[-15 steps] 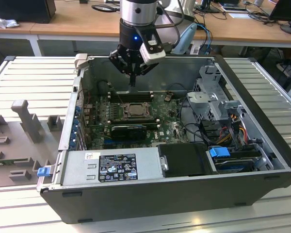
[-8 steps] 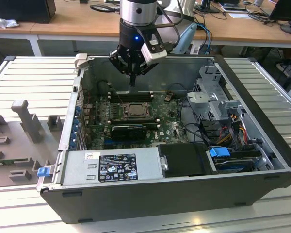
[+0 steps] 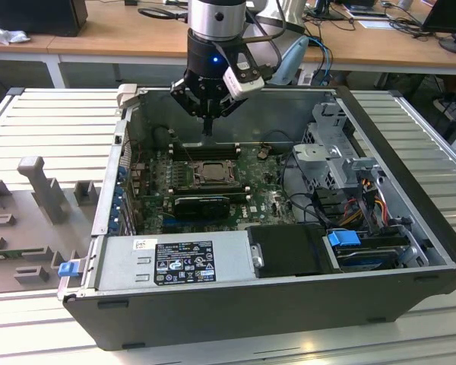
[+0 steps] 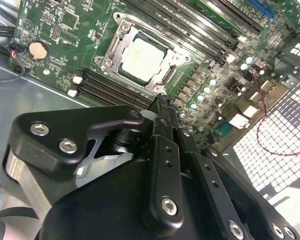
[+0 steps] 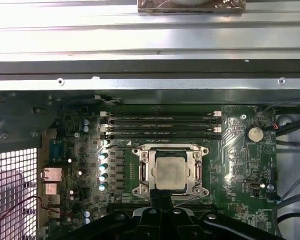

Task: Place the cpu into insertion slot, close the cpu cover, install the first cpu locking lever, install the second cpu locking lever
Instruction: 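Install the first cpu locking lever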

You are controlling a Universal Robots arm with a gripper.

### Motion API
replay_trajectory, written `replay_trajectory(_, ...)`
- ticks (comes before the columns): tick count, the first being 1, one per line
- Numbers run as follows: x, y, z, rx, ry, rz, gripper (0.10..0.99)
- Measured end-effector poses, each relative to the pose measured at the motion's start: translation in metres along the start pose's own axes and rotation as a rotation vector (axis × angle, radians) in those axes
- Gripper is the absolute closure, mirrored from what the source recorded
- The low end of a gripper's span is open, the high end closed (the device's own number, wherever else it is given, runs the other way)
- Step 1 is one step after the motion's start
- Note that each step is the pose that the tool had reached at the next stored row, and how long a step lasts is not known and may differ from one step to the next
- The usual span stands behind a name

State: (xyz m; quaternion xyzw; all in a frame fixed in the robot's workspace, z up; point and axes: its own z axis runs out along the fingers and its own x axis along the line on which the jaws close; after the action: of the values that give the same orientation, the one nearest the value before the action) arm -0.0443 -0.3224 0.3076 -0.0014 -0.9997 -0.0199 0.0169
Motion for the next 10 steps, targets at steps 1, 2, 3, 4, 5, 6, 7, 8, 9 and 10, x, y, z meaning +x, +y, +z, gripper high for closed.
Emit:
replay_trajectory(1, 0.0, 0.0, 0.0, 0.0, 0.0002, -0.003, 0.98)
replay_trajectory(2, 0.0, 0.0, 0.0, 0.0, 0.0004, -0.01, 0.98)
replay_trajectory(3, 0.0, 0.0, 0.0, 0.001, 0.0006, -0.016, 0.98)
replay_trajectory(4, 0.0, 0.0, 0.0, 0.001, 0.0008, -0.02, 0.98)
replay_trajectory(5, 0.0, 0.0, 0.0, 0.001, 0.001, -0.023, 0.98)
replay_trajectory(6, 0.0, 0.0, 0.0, 0.001, 0.0011, -0.028, 0.98)
replay_trajectory(7, 0.0, 0.0, 0.0, 0.001, 0.0014, -0.034, 0.98)
replay_trajectory(8, 0.0, 0.0, 0.0, 0.001, 0.0016, -0.041, 0.98)
replay_trajectory(9, 0.0, 0.0, 0.0, 0.002, 0.0019, -0.048, 0.98)
replay_trajectory(10, 0.0, 0.0, 0.0, 0.002, 0.0022, -0.054, 0.98)
